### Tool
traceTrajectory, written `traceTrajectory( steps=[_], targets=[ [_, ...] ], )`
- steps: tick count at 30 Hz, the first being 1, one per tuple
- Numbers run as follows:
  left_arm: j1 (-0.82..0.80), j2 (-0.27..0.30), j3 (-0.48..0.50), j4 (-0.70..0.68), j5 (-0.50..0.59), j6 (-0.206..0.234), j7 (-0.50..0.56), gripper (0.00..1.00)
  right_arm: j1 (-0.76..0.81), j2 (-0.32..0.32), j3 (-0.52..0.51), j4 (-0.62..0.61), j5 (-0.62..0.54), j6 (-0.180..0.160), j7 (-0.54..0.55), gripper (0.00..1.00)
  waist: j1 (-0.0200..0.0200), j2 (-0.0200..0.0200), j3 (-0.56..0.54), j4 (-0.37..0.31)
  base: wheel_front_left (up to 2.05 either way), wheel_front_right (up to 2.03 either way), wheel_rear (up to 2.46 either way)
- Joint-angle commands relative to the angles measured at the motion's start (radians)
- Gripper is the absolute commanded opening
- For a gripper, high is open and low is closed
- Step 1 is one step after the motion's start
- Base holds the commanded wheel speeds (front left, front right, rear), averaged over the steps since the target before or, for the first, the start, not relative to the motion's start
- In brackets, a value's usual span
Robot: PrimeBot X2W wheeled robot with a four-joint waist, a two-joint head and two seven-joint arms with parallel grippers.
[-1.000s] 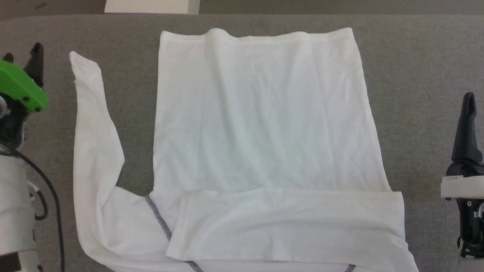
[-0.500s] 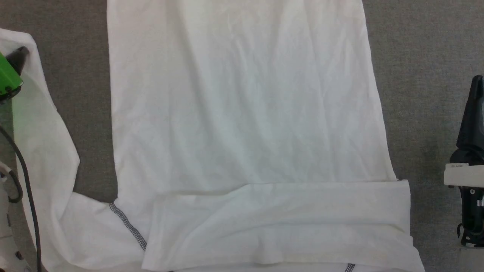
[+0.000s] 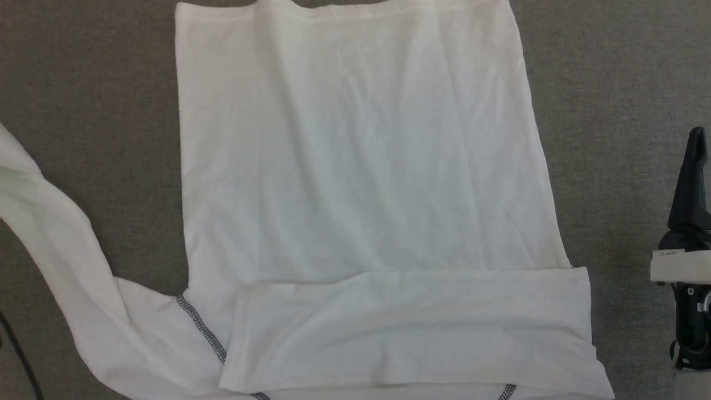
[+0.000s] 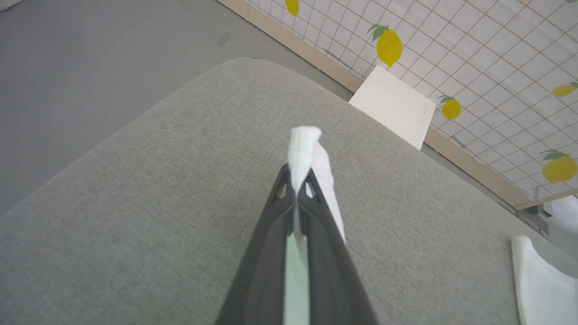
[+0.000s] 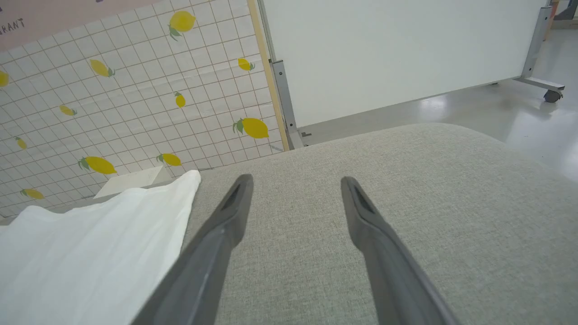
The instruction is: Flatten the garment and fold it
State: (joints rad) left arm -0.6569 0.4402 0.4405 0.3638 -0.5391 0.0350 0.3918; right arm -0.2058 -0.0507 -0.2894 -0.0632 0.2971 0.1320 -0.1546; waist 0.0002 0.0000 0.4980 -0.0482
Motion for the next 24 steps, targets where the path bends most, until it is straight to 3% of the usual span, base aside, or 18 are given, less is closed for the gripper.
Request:
traceTrajectory(
  steps=[1, 8, 13, 18, 24],
  targets=[
    [0.03, 0.015, 0.024, 0.002, -0.011, -0.002, -0.026, 0.0, 0.016, 0.0, -0.006, 0.007, -0.006, -0.001, -0.004, 1.0, -0.0002, 0.0, -0.09, 0.051, 0.0, 0.0, 0.0],
    [0.145, 0.028, 0.098, -0.023, -0.028, -0.021, -0.085, 0.0, 0.074, 0.0, -0.028, 0.009, -0.004, -0.001, 0.013, 1.0, -0.0002, 0.0, -0.19, 0.096, 0.0, 0.0, 0.0],
    [0.208, -0.015, 0.074, -0.122, -0.042, -0.073, -0.108, 0.0, 0.099, 0.0, -0.026, 0.011, 0.001, -0.001, 0.021, 1.0, -0.0002, 0.0, -0.244, 0.109, 0.0, 0.0, 0.0],
    [0.279, -0.122, -0.056, -0.311, -0.043, -0.115, -0.078, 0.0, 0.114, 0.0, -0.021, 0.017, 0.007, -0.001, 0.023, 1.0, -0.0002, 0.0, -0.29, 0.112, 0.0, 0.0, 0.0],
    [0.348, -0.294, -0.348, -0.479, -0.016, -0.14, -0.005, 0.0, 0.128, 0.0, -0.005, 0.038, 0.023, -0.001, 0.016, 1.0, -0.0002, 0.0, -0.329, 0.102, 0.0, 0.0, 0.0]
  ],
)
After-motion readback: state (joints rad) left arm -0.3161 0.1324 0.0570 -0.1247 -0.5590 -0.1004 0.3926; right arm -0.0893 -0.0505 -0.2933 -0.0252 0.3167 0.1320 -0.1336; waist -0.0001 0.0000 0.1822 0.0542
